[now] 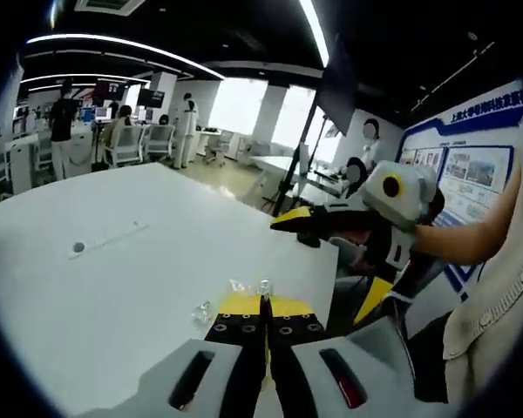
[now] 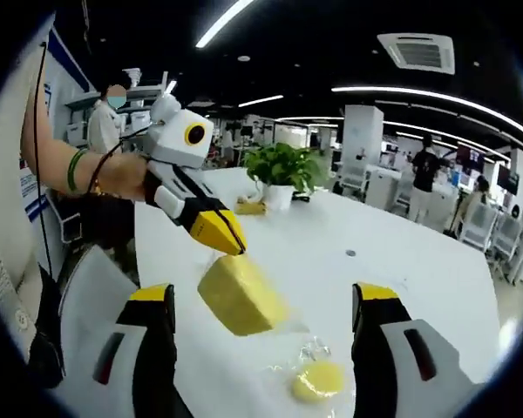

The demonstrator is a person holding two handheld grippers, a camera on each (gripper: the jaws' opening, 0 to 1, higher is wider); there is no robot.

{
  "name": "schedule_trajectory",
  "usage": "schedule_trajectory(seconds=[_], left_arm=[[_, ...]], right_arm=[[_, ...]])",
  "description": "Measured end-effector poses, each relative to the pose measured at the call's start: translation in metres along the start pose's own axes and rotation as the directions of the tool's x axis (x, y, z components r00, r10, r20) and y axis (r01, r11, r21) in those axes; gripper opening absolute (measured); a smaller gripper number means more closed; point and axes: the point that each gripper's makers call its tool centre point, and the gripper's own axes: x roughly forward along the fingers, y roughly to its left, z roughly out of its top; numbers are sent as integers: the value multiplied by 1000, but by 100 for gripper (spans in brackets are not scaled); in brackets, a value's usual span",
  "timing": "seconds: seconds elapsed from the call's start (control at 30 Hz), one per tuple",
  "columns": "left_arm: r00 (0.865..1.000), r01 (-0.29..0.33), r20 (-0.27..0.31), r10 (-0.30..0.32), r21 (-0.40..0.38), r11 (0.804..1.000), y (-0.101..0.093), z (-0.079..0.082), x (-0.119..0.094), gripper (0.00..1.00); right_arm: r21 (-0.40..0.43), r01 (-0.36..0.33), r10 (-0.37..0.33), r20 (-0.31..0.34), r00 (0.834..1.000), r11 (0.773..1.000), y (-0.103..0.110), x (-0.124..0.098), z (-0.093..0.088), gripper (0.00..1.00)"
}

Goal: Compare the silicone blocks by pressing each to a similar depth, holding the contact briefly, and releasing to observe deformation and rebound differences across the visible hardness samples.

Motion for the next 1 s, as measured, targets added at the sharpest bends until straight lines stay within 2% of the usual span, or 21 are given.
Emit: schedule_trajectory(seconds=[0.07,0.2,0.33,0.37,0.43,0.47,0.53,0.57,0.6,0.7,0.73,0.8,1.0], left_arm=[[1000,-6,-14,6,-41,999,8,-11,4,0],[999,-12,-44,7,-107,994,25,-36,11,0],[999,-16,-45,7,-203,979,40,-52,13,0],[999,-17,-35,9,-244,970,48,-56,12,0],[1000,0,12,5,-400,916,60,-58,10,0],[999,-16,25,30,-438,899,71,-62,7,0],[999,-46,3,52,-413,909,84,-72,3,0],[996,-36,55,69,-456,889,94,-65,1,0],[996,-63,29,86,-449,891,104,-71,-1,0],[989,-146,-43,141,-397,906,130,-86,-5,0],[988,-153,-58,142,-374,915,135,-90,-6,0],[988,-154,-61,141,-380,912,144,-94,-3,0],[977,-191,-154,149,-317,929,167,-120,6,0]], right_arm=[[85,19,-21,15,1000,996,3,-8,-5,83],[166,81,-82,1,997,983,4,-28,-21,84],[196,140,-139,-19,990,971,3,-41,-32,82],[226,162,-161,-20,987,961,2,-46,-35,82],[241,189,-185,-38,982,952,1,-51,-42,81],[257,203,-198,-45,979,945,0,-53,-45,80],[282,211,-205,-51,978,936,-1,-55,-48,80],[312,217,-212,-52,976,925,-3,-57,-51,80],[344,215,-207,-58,977,914,-2,-58,-54,80],[347,231,-219,-74,973,909,-5,-59,-58,79],[340,236,-220,-86,972,910,-4,-59,-60,79],[337,243,-223,-98,970,909,-6,-58,-62,78],[337,247,-220,-117,969,909,-5,-52,-62,77]])
